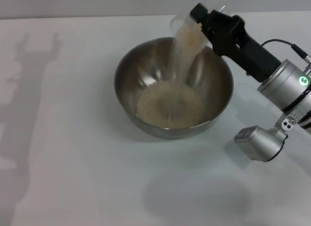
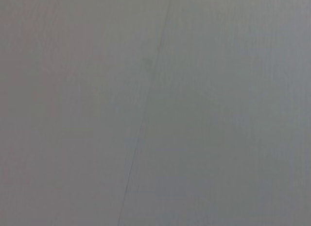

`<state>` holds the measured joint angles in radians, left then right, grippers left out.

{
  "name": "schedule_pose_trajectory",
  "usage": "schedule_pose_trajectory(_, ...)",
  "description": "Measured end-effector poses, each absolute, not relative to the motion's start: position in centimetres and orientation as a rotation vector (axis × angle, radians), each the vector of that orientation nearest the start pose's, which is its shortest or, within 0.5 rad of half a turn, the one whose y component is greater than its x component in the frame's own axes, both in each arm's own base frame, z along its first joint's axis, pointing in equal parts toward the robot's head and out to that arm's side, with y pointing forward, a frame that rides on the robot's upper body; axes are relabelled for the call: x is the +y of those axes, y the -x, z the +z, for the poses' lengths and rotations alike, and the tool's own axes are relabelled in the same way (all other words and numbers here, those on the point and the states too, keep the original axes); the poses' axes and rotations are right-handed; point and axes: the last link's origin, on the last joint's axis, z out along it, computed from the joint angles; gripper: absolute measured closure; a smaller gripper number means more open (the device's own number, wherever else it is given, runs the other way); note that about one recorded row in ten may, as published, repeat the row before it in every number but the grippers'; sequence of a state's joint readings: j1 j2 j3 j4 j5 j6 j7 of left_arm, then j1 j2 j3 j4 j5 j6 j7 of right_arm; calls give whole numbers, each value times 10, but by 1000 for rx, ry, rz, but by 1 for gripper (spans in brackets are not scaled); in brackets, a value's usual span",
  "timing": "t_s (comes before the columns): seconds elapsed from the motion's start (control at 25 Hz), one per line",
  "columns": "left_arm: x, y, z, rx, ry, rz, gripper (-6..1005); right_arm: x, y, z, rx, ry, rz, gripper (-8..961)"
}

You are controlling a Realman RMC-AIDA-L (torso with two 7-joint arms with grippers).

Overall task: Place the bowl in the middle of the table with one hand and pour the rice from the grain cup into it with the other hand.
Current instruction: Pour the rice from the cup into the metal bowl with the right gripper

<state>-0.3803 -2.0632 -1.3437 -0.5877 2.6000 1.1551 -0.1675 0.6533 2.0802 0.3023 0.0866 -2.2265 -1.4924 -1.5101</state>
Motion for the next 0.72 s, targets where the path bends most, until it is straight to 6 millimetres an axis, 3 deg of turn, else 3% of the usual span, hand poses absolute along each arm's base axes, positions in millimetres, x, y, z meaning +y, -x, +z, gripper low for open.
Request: schedule_pose_trajectory(0.72,370,254,56,-434,1298,-1127,155,334,-214,-54,-1577,1179,-95,940)
